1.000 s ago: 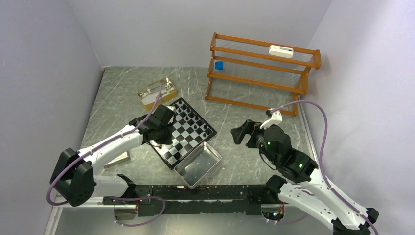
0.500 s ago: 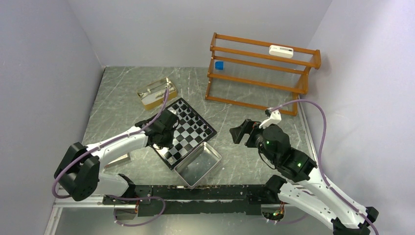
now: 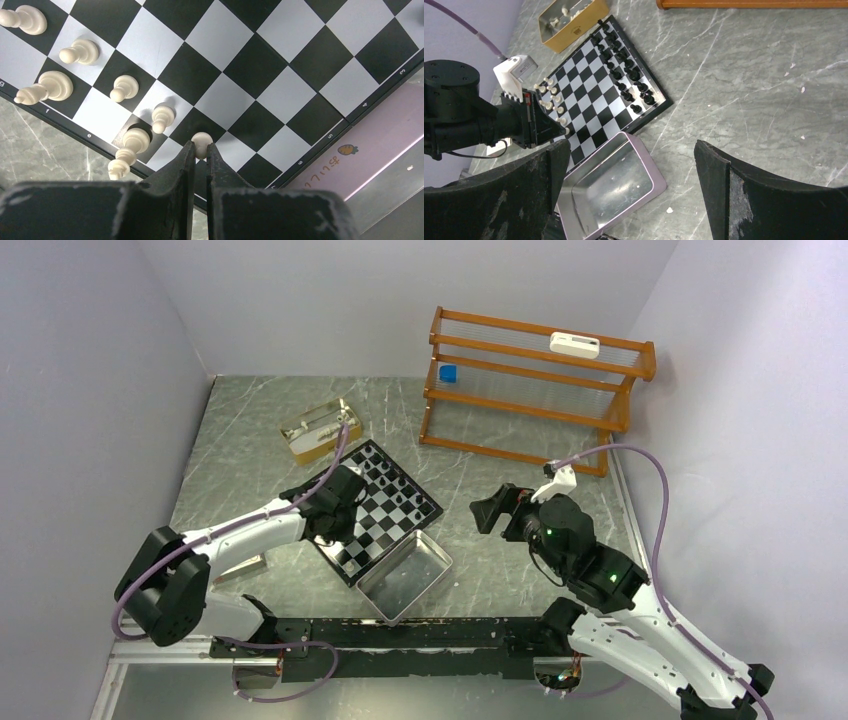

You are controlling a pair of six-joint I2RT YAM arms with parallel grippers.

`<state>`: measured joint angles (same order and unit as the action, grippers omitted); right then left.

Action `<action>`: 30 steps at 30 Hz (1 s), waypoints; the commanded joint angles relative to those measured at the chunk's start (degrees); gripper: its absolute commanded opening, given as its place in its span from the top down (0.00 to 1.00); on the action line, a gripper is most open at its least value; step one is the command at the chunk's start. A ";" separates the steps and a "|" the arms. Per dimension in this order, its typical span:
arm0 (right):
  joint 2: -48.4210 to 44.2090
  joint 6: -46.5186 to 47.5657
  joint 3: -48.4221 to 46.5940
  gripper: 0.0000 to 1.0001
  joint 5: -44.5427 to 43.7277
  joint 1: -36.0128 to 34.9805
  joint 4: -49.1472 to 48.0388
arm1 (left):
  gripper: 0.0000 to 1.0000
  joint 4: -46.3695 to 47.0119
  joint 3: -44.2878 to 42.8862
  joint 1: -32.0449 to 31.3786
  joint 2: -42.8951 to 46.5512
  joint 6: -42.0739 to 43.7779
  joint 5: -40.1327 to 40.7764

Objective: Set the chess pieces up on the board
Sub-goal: Place the chess piece on the chessboard.

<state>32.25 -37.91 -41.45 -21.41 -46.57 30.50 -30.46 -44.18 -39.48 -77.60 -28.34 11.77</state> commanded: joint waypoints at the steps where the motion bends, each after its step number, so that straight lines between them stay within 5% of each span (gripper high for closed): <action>1: -0.65 -0.23 -1.23 0.00 -0.81 -0.10 -0.65 | 0.86 2.06 0.50 -0.76 -0.57 -0.48 1.33; 30: -1.97 -0.66 -1.00 0.00 -0.98 -0.10 0.15 | 0.83 2.20 1.03 -1.89 -2.29 -1.01 2.88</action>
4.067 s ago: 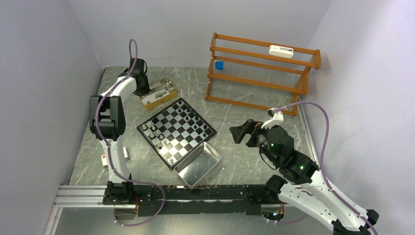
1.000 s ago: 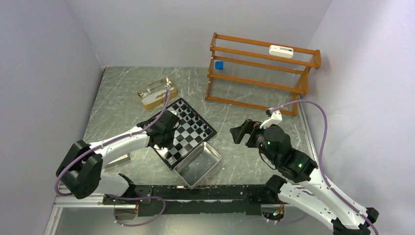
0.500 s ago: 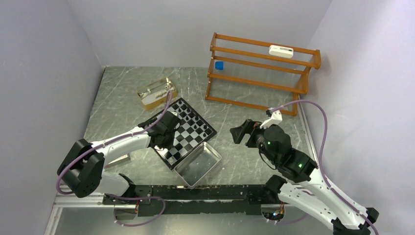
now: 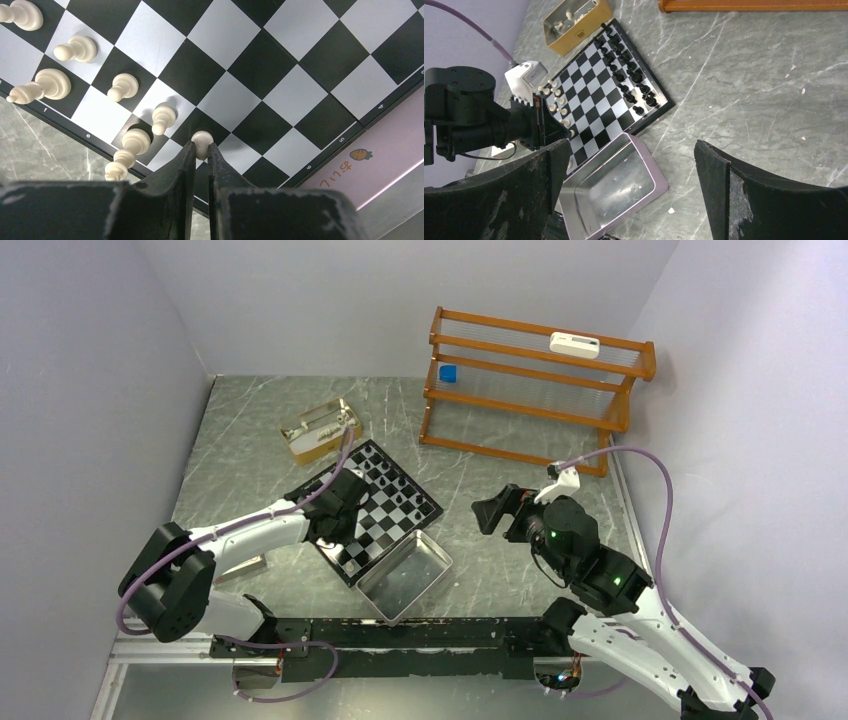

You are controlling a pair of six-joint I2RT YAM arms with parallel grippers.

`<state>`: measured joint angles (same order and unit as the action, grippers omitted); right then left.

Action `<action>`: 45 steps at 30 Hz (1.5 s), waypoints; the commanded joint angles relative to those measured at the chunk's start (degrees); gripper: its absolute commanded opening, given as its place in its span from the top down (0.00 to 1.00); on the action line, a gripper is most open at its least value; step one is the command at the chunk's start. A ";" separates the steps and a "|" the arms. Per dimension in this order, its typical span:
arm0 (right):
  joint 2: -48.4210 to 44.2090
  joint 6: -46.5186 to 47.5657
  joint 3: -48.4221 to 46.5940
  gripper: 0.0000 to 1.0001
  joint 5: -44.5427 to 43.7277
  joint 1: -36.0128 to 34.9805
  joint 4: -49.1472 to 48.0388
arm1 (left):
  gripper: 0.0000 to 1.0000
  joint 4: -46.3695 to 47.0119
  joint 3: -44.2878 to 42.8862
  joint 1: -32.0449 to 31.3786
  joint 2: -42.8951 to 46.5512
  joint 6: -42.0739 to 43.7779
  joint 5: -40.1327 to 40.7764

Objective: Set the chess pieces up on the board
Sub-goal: Place the chess piece on the chessboard.

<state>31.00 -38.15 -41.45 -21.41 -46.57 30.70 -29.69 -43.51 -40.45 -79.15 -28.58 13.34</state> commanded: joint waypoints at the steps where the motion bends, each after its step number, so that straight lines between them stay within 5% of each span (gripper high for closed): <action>1: -0.75 -0.40 -1.00 0.00 -1.00 -0.10 -0.03 | 0.83 1.33 0.28 -0.93 -0.74 -0.85 1.46; 45: -0.77 -0.04 -0.64 0.00 -0.12 -0.10 -0.93 | 0.67 -3.06 -4.58 -1.97 2.44 -1.50 2.41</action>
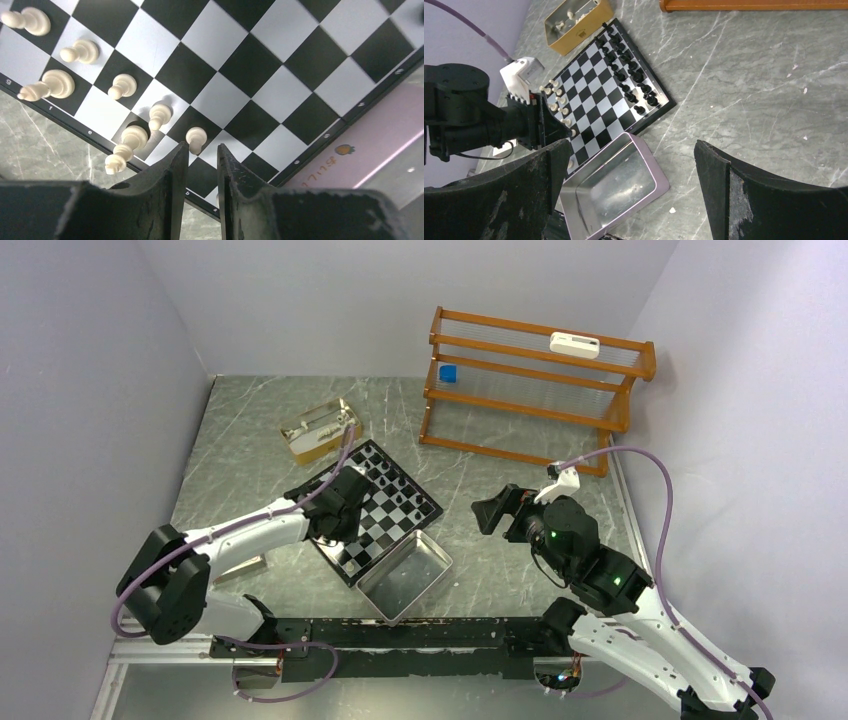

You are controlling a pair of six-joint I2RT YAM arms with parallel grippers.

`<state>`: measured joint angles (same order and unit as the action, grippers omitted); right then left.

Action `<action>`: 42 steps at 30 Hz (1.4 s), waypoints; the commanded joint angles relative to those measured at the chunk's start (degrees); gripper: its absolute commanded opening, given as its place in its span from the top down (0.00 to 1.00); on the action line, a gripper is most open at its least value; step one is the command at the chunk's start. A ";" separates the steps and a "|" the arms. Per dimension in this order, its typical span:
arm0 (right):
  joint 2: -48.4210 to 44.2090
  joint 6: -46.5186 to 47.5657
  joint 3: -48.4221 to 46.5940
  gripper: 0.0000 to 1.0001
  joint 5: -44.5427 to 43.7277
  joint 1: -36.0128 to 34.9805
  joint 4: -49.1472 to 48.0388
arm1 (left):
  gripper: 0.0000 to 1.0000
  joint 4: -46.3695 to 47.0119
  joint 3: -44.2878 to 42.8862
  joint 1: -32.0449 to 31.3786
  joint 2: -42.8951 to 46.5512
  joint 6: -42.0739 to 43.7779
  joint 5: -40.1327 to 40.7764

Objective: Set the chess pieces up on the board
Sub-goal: Place the chess piece on the chessboard, then pick up the chess piece from the storage box.

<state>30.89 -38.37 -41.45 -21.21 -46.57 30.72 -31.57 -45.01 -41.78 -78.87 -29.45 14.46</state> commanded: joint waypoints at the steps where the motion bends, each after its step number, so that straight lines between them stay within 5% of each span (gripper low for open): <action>1: -0.66 0.21 -0.77 0.00 -0.32 -0.10 -0.98 | 0.67 -1.32 -3.56 -0.65 2.29 -0.41 1.15; 16: -2.15 0.16 -0.36 0.00 -0.64 -0.10 -1.58 | 0.67 -7.32 -25.00 0.87 -3.37 5.34 7.09; 24: -0.74 0.70 -0.13 0.00 0.58 -0.10 -3.40 | 0.69 -2.57 -37.77 8.08 -12.65 9.29 14.98; 42: -0.95 5.59 -0.88 0.00 -0.10 -0.04 -4.22 | 0.69 10.05 -53.51 25.02 -39.97 15.09 15.66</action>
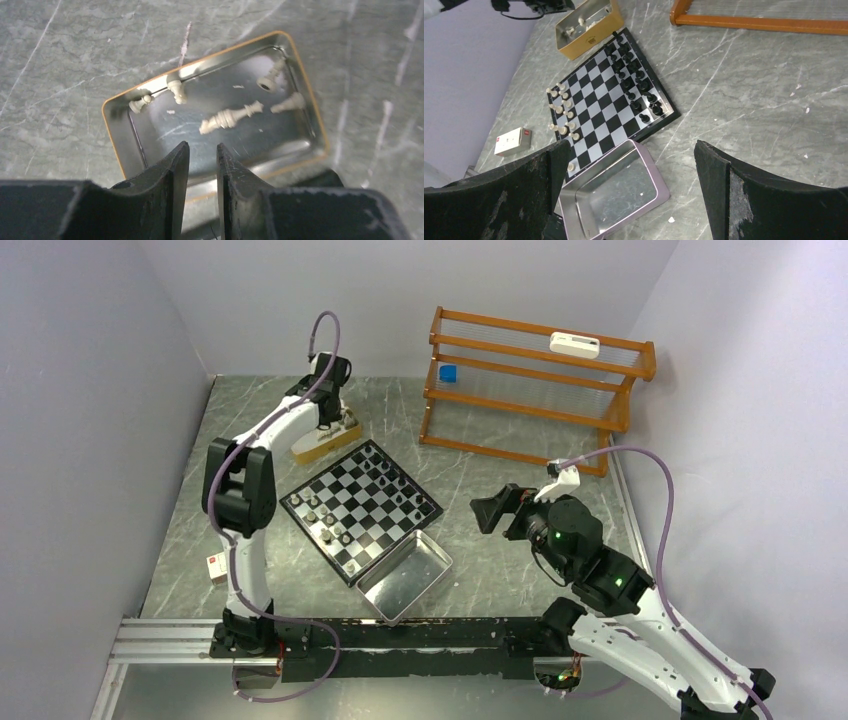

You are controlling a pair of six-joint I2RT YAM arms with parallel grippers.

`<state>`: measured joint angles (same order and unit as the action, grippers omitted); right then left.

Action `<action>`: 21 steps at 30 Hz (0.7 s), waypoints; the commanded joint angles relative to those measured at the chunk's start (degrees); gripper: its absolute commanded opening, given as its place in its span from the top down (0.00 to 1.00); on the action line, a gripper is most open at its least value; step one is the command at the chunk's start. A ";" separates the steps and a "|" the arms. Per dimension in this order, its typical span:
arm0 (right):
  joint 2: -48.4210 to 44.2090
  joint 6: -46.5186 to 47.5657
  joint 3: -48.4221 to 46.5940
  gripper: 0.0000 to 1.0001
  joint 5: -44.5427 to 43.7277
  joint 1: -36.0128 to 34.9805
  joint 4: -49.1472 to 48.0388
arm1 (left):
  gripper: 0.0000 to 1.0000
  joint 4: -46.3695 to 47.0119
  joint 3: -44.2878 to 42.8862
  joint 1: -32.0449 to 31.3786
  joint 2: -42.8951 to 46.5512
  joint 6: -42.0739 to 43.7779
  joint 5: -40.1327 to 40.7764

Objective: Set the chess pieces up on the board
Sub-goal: Pick up the chess piece from the storage box.

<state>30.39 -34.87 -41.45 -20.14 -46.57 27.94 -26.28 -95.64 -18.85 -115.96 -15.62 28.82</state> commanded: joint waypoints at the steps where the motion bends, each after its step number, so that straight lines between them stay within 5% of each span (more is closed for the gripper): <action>1: -0.36 2.21 -1.11 0.00 -1.35 -0.10 -1.38 | 0.69 5.74 -2.78 2.75 -3.61 1.20 1.17; 21: -0.16 2.89 -2.09 0.00 -3.39 -0.07 -1.30 | 0.67 11.43 -3.77 6.97 -12.44 1.18 -0.18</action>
<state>31.42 -32.27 -42.44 -21.91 -46.57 27.31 -17.96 -98.96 -12.82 -127.52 -14.35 28.84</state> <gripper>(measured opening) 0.997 0.331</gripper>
